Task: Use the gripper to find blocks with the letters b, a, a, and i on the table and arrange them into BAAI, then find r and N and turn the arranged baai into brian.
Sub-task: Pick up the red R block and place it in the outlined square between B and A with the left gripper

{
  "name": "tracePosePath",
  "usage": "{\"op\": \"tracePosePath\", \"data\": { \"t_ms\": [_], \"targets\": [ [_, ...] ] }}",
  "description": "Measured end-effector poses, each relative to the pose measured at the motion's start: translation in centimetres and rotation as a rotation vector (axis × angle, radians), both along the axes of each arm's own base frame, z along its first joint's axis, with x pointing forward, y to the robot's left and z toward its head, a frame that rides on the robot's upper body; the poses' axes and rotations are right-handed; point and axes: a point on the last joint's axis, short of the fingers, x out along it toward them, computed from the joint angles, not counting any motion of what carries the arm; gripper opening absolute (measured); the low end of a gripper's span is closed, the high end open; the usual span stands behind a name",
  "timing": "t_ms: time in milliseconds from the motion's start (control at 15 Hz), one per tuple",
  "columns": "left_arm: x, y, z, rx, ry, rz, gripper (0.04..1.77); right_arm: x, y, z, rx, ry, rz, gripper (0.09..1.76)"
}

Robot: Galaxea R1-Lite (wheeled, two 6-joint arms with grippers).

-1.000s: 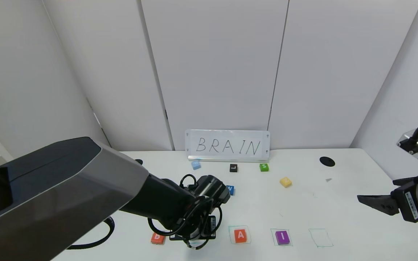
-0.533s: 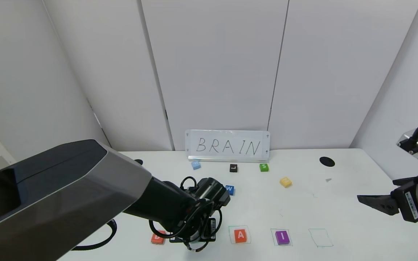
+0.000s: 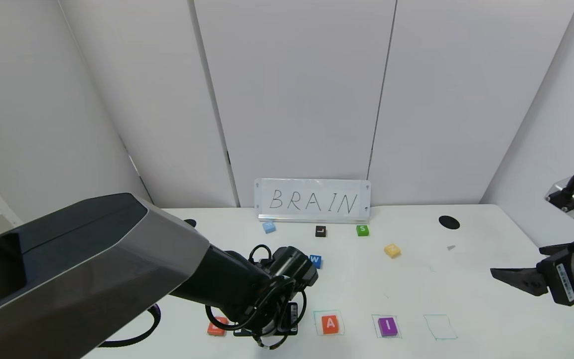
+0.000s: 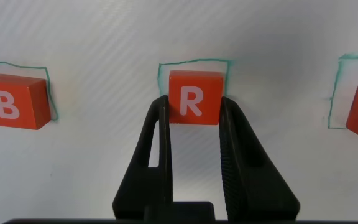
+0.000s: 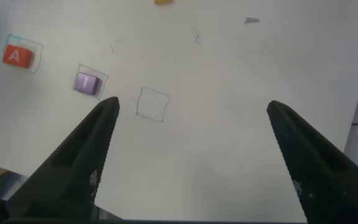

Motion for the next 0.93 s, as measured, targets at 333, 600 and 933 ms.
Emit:
{"op": "tracePosePath", "data": {
  "t_ms": [333, 600, 933],
  "targets": [
    [0.17, 0.17, -0.1, 0.006, -0.002, 0.007, 0.5, -0.06, -0.01, 0.0, 0.0, 0.0, 0.0, 1.71],
    [0.18, 0.21, -0.14, 0.009, -0.003, 0.009, 0.5, -0.1, -0.01, 0.05, 0.0, -0.002, 0.0, 1.71],
    [0.17, 0.18, 0.18, 0.005, -0.01, 0.009, 1.05, -0.11, -0.01, 0.05, 0.0, -0.002, 0.0, 1.71]
  ]
}}
